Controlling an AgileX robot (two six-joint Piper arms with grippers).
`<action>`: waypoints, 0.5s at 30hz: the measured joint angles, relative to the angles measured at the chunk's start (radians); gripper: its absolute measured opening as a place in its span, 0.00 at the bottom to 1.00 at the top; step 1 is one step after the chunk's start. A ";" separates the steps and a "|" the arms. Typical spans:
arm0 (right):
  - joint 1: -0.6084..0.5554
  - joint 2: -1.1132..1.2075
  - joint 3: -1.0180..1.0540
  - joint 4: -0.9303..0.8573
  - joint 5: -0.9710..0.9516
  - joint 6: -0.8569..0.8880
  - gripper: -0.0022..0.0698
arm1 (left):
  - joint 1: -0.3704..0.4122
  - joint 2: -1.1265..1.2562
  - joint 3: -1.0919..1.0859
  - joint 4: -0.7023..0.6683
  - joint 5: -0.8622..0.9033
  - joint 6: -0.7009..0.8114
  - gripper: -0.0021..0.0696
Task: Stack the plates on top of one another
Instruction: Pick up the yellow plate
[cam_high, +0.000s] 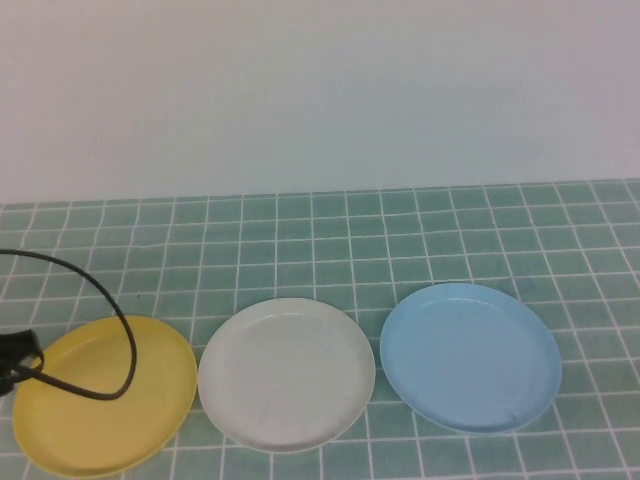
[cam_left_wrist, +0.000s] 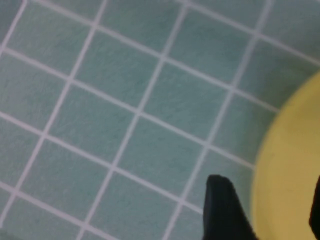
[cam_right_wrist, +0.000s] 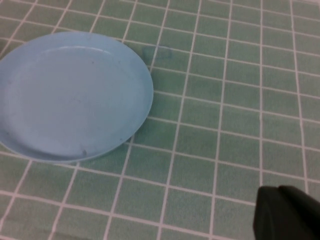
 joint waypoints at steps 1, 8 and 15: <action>0.000 0.000 0.000 0.000 0.002 0.000 0.03 | 0.017 0.013 0.000 -0.039 -0.005 0.037 0.54; 0.000 0.000 0.000 0.006 0.004 0.000 0.03 | 0.034 0.089 0.000 -0.219 -0.045 0.227 0.54; 0.000 0.000 0.017 0.009 0.006 0.000 0.03 | 0.034 0.163 0.000 -0.271 -0.054 0.227 0.54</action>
